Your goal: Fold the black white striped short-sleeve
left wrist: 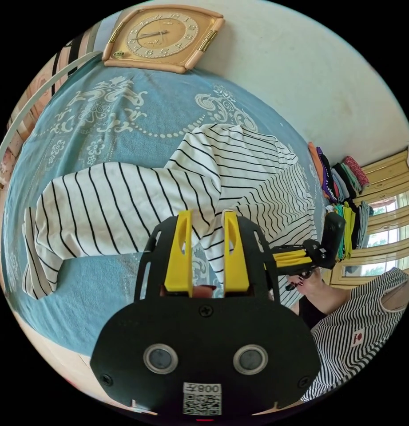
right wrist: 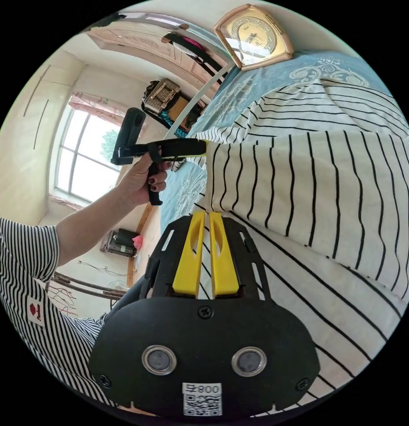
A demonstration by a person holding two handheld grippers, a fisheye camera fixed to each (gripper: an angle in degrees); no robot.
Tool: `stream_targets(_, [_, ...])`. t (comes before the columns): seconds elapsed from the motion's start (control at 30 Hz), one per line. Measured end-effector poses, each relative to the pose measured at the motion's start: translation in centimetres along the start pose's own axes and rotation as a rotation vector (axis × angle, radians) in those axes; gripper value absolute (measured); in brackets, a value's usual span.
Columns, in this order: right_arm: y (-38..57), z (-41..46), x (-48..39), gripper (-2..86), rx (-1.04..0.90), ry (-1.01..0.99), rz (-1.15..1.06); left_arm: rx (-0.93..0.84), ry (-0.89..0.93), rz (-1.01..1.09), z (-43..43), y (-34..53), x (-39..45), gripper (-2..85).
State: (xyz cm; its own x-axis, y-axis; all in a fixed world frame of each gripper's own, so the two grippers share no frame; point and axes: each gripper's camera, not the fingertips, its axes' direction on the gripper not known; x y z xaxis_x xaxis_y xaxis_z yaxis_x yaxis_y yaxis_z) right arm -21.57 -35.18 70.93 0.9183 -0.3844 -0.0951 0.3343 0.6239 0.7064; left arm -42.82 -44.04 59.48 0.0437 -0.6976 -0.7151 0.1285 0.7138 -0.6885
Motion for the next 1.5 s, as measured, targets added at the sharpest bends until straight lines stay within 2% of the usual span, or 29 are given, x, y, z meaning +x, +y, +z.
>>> stream_targets(0.17, [3.8,-6.0,2.0,1.8,0.117,0.010,0.036,-0.010,0.038,-0.034,2.0,0.0,0.8,10.4])
stream_targets(0.3, [7.6,-13.3,4.0,2.1,0.259,0.129,0.066,0.002,0.070,-0.060,2.7,0.2,1.1,10.4])
stream_targets(0.37, [9.2,-16.4,4.9,2.2,0.317,0.191,0.083,0.019,0.145,-0.107,3.3,0.4,0.9,10.3])
stream_targets(0.43, [10.9,-19.9,6.0,2.5,0.367,0.309,0.106,-0.003,0.173,-0.133,4.3,0.2,1.1,10.0])
stream_targets(0.6, [13.1,-24.3,8.9,2.5,0.413,0.445,0.165,-0.043,0.163,-0.124,6.4,-1.3,4.0,9.5])
stream_targets(0.67, [13.4,-24.6,10.5,2.4,0.372,0.455,0.196,-0.079,0.279,-0.155,7.6,-1.7,4.5,9.3])
stream_targets(0.73, [13.7,-24.6,12.2,2.3,0.299,0.425,0.253,-0.042,0.320,-0.186,7.8,-1.8,4.9,9.4])
stream_targets(0.8, [14.1,-24.8,11.4,2.2,0.327,0.389,0.179,-0.026,0.349,-0.210,8.0,-2.0,5.6,9.6])
stream_targets(0.97, [15.1,-25.4,10.0,2.3,0.283,0.492,0.145,0.136,0.322,-0.249,6.9,-2.2,9.2,8.8])
stream_targets(1.1, [17.4,-28.9,9.7,4.3,0.360,0.600,0.130,0.089,0.288,-0.037,8.6,-6.3,17.4,8.4])
stream_targets(1.17, [18.2,-29.9,9.8,5.1,0.362,0.657,0.120,0.071,0.348,0.133,11.3,-10.6,24.5,8.7])
stream_targets(1.33, [19.6,-31.2,11.4,5.9,0.282,0.784,0.131,0.030,0.464,0.376,18.0,-19.4,38.7,9.3])
stream_targets(1.5, [21.3,-32.3,13.2,6.0,0.286,0.763,0.147,-0.052,0.377,0.576,23.4,-25.1,51.5,9.6])
